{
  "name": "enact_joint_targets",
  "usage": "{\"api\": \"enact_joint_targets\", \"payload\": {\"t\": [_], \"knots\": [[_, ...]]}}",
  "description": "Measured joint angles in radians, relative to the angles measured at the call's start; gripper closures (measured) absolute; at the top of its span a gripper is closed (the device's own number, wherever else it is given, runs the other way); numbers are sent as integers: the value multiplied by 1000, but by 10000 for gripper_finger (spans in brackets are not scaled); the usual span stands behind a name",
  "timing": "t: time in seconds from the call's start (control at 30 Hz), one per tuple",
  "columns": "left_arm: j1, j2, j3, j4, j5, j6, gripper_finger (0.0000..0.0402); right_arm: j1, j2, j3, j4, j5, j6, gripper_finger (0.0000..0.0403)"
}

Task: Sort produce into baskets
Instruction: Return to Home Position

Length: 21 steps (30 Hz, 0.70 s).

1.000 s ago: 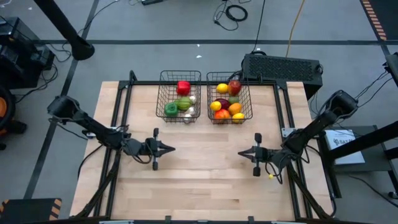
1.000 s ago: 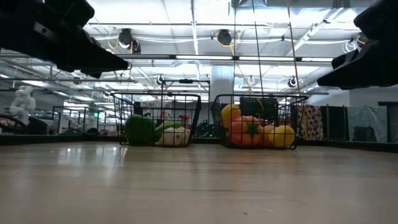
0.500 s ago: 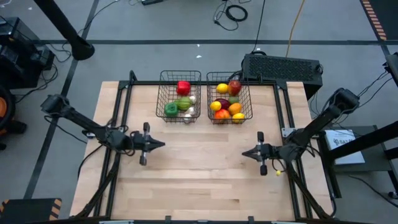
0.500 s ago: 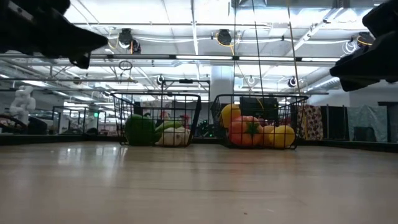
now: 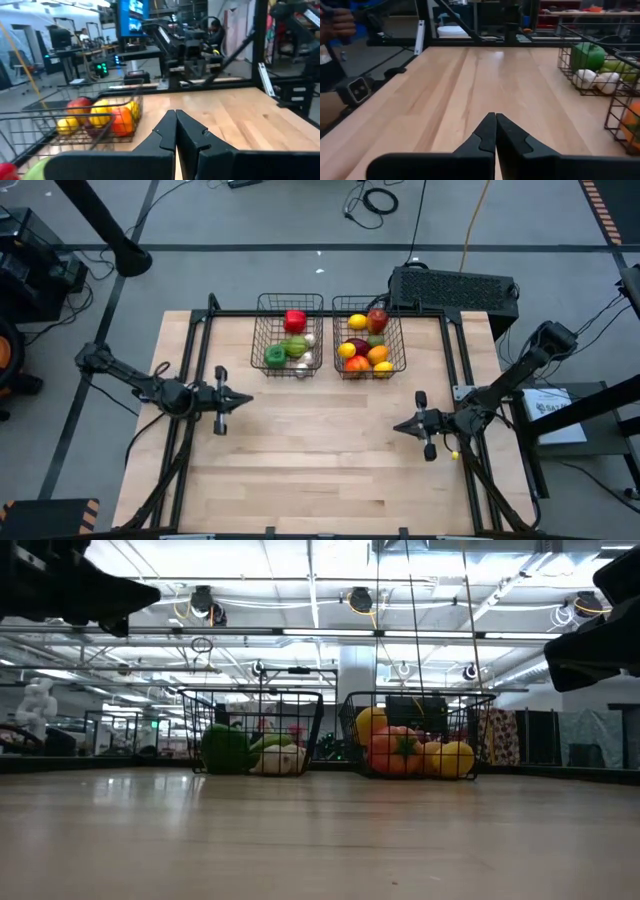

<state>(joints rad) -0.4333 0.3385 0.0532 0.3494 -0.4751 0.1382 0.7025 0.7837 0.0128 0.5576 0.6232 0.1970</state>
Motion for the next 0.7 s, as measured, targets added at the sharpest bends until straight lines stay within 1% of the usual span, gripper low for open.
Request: {"api": "enact_joint_targets", "payload": {"t": [0.2,0.37,0.5,0.63,0.7], "knots": [[46,-200,0,-193,46,-1,398,0,0,0,-7,-3,-20,402],[89,-327,0,-305,121,-1,398,0,0,0,-2,-2,-38,402],[115,-338,5,-348,159,-12,398,0,0,1,-2,-2,-29,402],[149,-338,1,-341,168,-18,398,0,0,1,0,-1,-27,402],[176,-339,-5,-308,207,-28,398,0,0,1,0,-1,-31,402]]}}
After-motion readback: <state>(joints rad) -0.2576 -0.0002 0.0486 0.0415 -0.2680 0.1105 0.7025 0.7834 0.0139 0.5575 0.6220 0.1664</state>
